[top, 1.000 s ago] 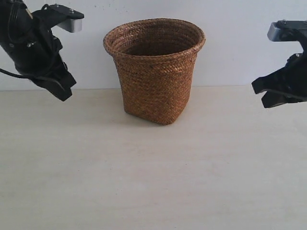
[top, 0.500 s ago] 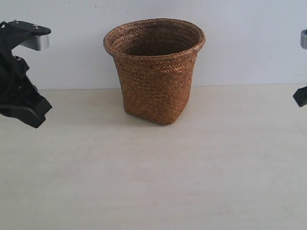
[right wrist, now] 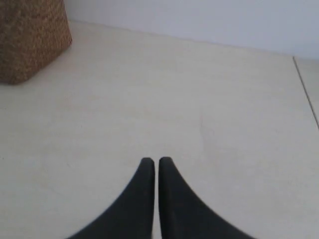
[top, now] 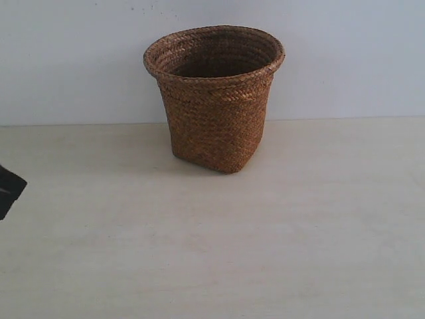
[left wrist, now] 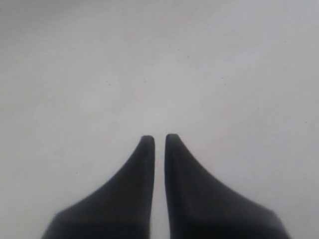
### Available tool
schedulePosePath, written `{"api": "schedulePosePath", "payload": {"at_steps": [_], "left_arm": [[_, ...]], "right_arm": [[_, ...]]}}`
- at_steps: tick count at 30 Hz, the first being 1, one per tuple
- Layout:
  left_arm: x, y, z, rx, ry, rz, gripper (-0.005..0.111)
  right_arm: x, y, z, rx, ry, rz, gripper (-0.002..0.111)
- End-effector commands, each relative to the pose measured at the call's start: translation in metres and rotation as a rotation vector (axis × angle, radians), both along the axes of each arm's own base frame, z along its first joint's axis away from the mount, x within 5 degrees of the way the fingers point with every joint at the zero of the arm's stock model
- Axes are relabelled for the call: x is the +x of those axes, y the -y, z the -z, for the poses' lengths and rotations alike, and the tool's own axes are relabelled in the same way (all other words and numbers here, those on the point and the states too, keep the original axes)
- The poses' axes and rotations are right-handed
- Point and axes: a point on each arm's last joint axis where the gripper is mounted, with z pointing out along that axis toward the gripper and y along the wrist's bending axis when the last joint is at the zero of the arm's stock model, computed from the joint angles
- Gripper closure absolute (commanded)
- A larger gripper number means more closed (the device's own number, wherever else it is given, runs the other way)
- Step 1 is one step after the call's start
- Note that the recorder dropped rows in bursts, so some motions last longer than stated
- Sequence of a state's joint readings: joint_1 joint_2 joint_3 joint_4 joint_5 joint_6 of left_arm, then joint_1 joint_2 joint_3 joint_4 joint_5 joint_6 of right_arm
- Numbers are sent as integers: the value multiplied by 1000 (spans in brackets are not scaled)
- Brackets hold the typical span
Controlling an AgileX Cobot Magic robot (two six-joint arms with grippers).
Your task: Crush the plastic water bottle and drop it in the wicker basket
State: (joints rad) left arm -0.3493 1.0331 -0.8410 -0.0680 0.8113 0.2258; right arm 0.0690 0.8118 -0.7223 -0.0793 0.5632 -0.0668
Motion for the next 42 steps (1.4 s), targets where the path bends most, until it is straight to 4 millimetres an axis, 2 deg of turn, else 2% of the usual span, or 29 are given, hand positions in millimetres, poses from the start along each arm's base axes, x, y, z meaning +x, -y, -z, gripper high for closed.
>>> {"api": "schedulePosePath", "payload": {"at_steps": [1, 12, 17, 24, 29, 33, 37, 42], "left_arm": [[-23, -9, -1, -68, 158, -21, 102], [-84, -31, 15, -212, 438, -41, 102], [-109, -40, 21, -279, 575, -46, 102], [-136, -47, 31, -437, 717, -62, 102], [-149, -52, 33, -479, 810, -60, 102], [-151, -52, 39, -472, 786, -54, 102], [-149, -49, 46, -602, 716, -94, 102], [-141, -49, 61, -594, 767, -114, 102]], "right_arm": [[-23, 1, 1, 7, 158, -7, 108], [-72, 3, 15, 77, 432, -4, 108], [-97, 5, 10, 86, 555, -7, 108], [-109, 5, 18, 94, 645, -15, 108], [-124, 6, 17, 137, 736, -17, 108], [-136, 6, 18, 184, 800, -21, 108], [-129, 5, 32, 245, 813, -20, 108], [-122, 4, 50, 315, 761, -9, 108]]}}
